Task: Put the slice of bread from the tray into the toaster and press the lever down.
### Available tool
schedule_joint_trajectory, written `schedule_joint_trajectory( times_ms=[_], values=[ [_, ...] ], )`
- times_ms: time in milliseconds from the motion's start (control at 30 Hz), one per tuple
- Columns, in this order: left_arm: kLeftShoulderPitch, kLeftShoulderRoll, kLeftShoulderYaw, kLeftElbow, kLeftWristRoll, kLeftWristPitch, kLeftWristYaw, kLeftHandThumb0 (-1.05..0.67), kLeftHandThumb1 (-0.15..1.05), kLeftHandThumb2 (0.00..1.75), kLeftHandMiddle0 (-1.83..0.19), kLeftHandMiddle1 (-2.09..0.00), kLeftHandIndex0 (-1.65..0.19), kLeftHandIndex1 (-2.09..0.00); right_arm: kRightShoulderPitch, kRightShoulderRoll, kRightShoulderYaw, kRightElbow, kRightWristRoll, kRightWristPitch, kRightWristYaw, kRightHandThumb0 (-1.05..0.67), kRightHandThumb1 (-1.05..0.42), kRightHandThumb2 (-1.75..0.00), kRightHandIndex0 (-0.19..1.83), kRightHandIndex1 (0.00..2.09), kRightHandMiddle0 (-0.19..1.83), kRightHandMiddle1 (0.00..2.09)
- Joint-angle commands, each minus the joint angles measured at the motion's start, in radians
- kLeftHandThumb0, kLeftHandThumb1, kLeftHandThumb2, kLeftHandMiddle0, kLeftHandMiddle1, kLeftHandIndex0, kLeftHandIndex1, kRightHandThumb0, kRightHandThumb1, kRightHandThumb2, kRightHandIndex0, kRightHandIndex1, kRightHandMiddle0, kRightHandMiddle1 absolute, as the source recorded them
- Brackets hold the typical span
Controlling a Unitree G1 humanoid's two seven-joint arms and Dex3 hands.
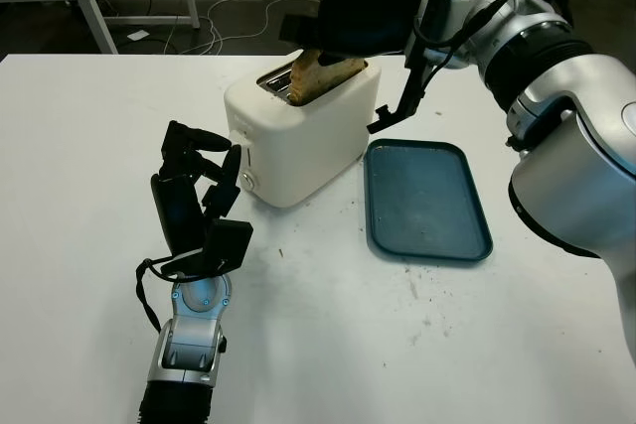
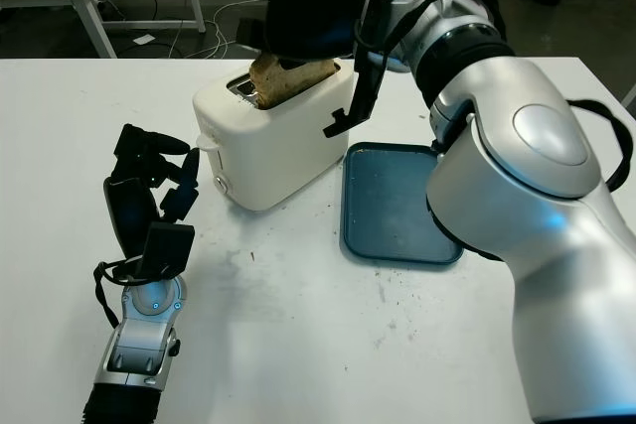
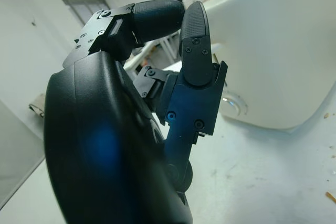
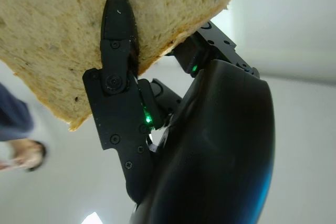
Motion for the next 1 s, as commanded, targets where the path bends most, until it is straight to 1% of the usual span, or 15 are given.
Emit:
schedule_joint_trajectory(
  times_ms=[0, 100, 300, 367, 467, 633, 867, 967],
  values=[
    [0.003, -0.009, -0.004, 0.001, 0.002, 0.002, 0.001, -0.41, 0.92, 0.37, -0.74, -1.75, -0.4, -1.71, 0.015, -0.017, -0.021, 0.002, 0.028, 0.013, 0.024, -0.54, -0.92, -0.46, 1.2, 1.75, 0.91, 1.75],
    [0.004, -0.009, -0.002, -0.001, -0.004, 0.003, -0.003, -0.4, 0.92, 0.37, -0.75, -1.75, -0.4, -1.71, 0.029, -0.026, -0.033, 0.001, 0.027, 0.027, 0.034, -0.53, -0.92, -0.47, 1.2, 1.75, 0.9, 1.75],
    [0.006, -0.011, -0.004, -0.004, -0.001, 0.007, -0.005, -0.41, 0.92, 0.37, -0.74, -1.75, -0.39, -1.7, 0.054, -0.038, -0.072, 0.002, 0.048, 0.024, 0.063, -0.53, -0.92, -0.46, 1.2, 1.75, 0.88, 1.75],
    [0.005, -0.011, -0.005, -0.002, -0.003, 0.003, -0.005, -0.41, 0.92, 0.37, -0.73, -1.75, -0.39, -1.71, 0.059, -0.041, -0.069, 0.001, 0.047, 0.028, 0.061, -0.52, -0.92, -0.48, 1.19, 1.75, 0.87, 1.75],
    [0.004, -0.011, -0.005, 0.002, -0.007, -0.002, -0.007, -0.4, 0.92, 0.37, -0.73, -1.75, -0.38, -1.72, 0.066, -0.042, -0.06, 0.0, 0.037, 0.036, 0.055, -0.53, -0.92, -0.43, 1.19, 1.75, 0.88, 1.75],
    [0.004, -0.011, -0.004, 0.002, -0.007, -0.002, -0.005, -0.4, 0.92, 0.37, -0.73, -1.75, -0.38, -1.72, 0.078, -0.041, -0.048, 0.0, 0.026, 0.037, 0.047, -0.53, -0.92, -0.42, 1.18, 1.75, 0.87, 1.75],
    [0.003, -0.013, -0.003, 0.004, -0.011, -0.001, -0.006, -0.4, 0.92, 0.37, -0.73, -1.75, -0.38, -1.71, 0.074, -0.029, -0.033, -0.001, 0.032, 0.032, 0.047, -0.55, -0.92, -0.52, 1.21, 1.75, 0.89, 1.75],
    [0.002, -0.012, -0.004, 0.005, -0.007, -0.004, -0.004, -0.4, 0.92, 0.37, -0.75, -1.75, -0.39, -1.72, 0.074, -0.02, -0.045, -0.002, 0.048, 0.024, 0.056, -0.54, -0.92, -0.45, 1.21, 1.75, 0.91, 1.75]
  ],
)
